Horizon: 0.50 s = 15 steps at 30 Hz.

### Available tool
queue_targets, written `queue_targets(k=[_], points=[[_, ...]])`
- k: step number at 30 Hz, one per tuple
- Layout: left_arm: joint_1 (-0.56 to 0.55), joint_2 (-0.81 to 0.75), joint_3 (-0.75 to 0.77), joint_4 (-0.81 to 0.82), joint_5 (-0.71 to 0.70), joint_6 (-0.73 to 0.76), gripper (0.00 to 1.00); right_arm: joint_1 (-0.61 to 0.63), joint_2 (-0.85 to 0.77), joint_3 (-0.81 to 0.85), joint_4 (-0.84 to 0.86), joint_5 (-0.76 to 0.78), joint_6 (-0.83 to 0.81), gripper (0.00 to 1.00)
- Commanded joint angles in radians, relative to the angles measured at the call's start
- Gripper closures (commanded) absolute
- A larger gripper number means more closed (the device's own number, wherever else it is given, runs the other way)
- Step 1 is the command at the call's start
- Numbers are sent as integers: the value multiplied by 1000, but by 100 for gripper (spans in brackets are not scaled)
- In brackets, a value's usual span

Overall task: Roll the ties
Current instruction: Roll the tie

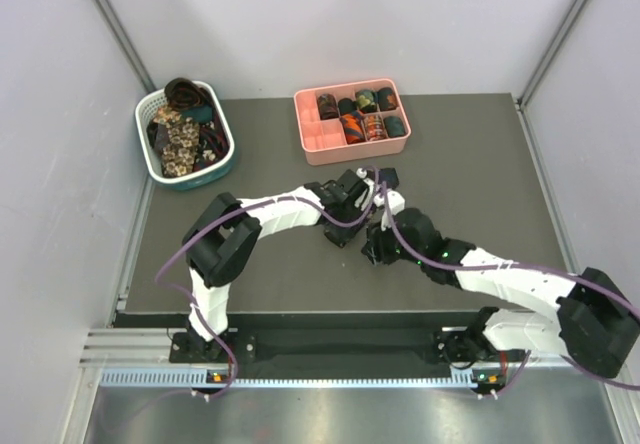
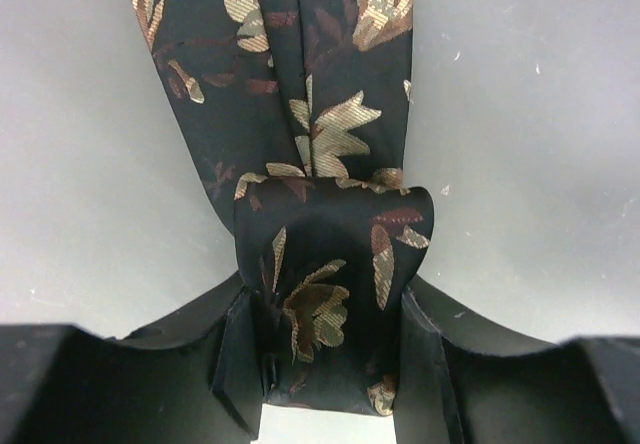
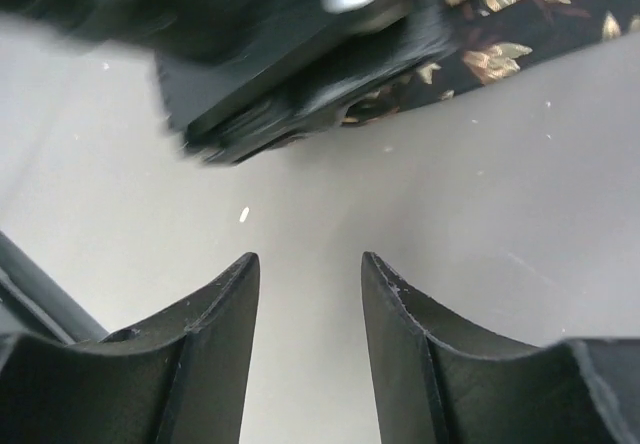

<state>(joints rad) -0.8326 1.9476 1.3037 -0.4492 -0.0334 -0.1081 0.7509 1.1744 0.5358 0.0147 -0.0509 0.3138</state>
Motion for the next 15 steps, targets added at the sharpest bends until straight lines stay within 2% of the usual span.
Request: queue_targets(k=[1, 4, 8, 11, 15], points=[[-25, 99, -8, -164, 153, -44, 66, 161, -59, -4, 53, 291, -85, 55], [-25, 112, 15, -190, 161, -44, 66, 354, -24, 53, 31, 461, -162, 52], [-23, 132, 43, -223, 165, -45, 67, 526, 132, 156, -9, 646, -290, 52], [-23, 139, 52, -232, 167, -50, 69, 606, 258, 237, -12, 733, -369, 51], [-23, 140, 69, -253, 168, -53, 71, 636, 423, 367, -104, 815, -448, 52]])
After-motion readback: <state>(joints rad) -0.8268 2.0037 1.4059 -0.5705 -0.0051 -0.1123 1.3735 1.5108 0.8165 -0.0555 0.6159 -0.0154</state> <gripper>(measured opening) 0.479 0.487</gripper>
